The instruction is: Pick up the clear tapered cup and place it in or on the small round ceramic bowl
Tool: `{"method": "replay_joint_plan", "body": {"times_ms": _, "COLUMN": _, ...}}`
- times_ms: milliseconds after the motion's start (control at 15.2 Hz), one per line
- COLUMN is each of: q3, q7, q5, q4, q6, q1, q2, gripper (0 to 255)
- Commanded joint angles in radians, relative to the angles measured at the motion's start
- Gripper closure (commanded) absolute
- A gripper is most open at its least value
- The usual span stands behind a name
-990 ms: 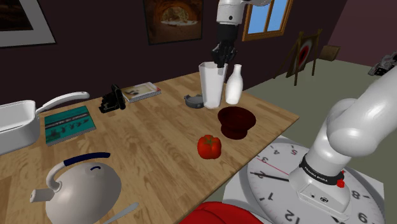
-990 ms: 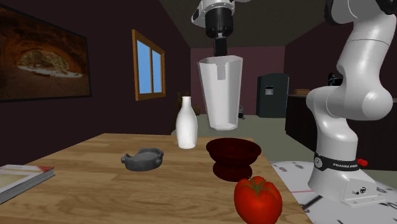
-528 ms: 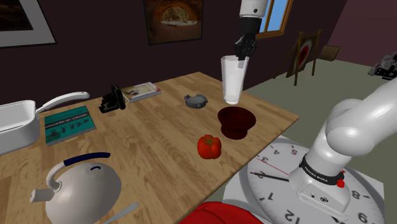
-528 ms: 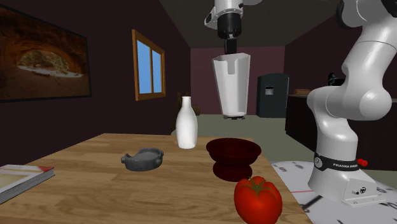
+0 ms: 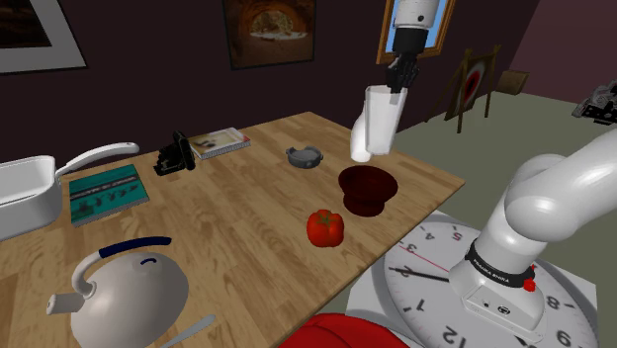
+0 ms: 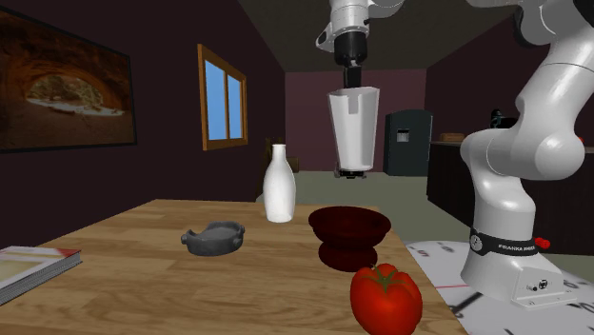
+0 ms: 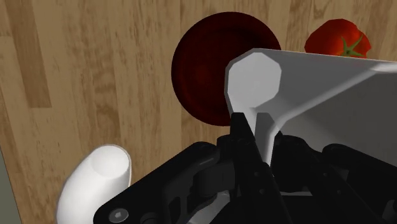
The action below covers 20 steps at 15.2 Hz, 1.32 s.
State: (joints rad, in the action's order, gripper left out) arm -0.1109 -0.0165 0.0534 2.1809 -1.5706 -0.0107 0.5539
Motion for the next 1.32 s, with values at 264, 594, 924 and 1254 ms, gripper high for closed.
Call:
{"method": "replay_joint_plan", "body": {"times_ms": 264, "q3": -0.002, "q7": 0.008, "q5": -0.002, "q4": 0.087, "q6": -0.076, "q1": -0.003, "q2": 0.011, "gripper": 255}}
{"method": "replay_joint_plan", "body": {"times_ms": 594, "q3": -0.004, "q7": 0.014, "q5": -0.003, "q4": 0.157, "q6": -0.142, "q1": -0.004, "q2": 0.015, "gripper": 255}}
{"method": "replay_joint_plan", "body": {"times_ms": 924, "q3": -0.006, "q7": 0.02, "q5": -0.004, "q4": 0.223, "q6": -0.21, "q1": -0.005, "q2": 0.012, "gripper": 255}}
{"method": "replay_joint_plan", "body": {"times_ms": 1254, "q3": -0.008, "q7": 0.026, "q5": -0.004, "q4": 0.285, "q6": -0.281, "q1": -0.006, "q2": 0.004, "gripper": 255}}
